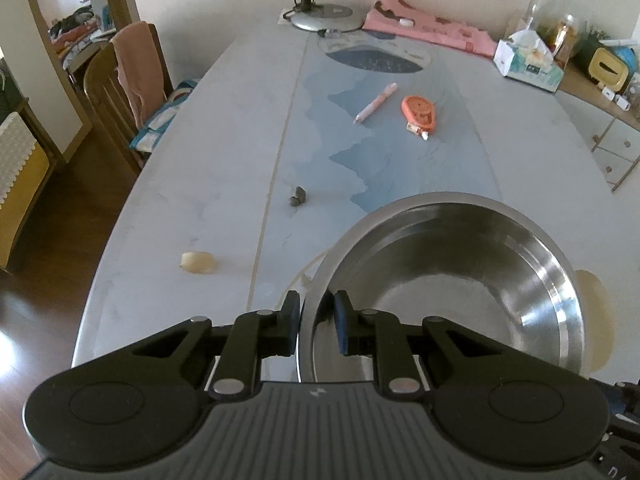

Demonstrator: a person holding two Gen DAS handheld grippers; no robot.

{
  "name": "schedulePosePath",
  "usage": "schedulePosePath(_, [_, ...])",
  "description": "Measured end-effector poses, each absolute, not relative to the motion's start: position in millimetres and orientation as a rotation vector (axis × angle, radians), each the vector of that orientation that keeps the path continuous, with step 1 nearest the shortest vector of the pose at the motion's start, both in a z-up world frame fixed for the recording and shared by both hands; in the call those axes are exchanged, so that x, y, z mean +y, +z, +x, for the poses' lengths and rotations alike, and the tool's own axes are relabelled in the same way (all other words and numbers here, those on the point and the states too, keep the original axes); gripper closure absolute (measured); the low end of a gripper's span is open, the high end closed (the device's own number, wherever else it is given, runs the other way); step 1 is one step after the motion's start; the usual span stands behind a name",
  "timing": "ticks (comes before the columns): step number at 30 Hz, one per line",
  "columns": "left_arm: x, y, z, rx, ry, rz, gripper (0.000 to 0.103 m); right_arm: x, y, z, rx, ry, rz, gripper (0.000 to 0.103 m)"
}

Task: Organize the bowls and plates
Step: 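Lift the steel bowl with both tools and carry it toward the plate stack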

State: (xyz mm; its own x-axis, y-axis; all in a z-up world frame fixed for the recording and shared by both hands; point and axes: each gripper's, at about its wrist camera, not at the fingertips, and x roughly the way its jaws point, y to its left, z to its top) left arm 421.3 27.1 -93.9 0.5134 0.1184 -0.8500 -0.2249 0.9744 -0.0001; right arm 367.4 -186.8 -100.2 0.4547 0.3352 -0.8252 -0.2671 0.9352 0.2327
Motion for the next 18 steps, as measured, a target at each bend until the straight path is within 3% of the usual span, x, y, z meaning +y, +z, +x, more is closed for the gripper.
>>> schedulePosePath(18, [-20.3,-21.2,323.4,0.938,0.003,-0.059,0.086,-241.2,-36.2,287.6,0.981,0.374,0.097,0.083])
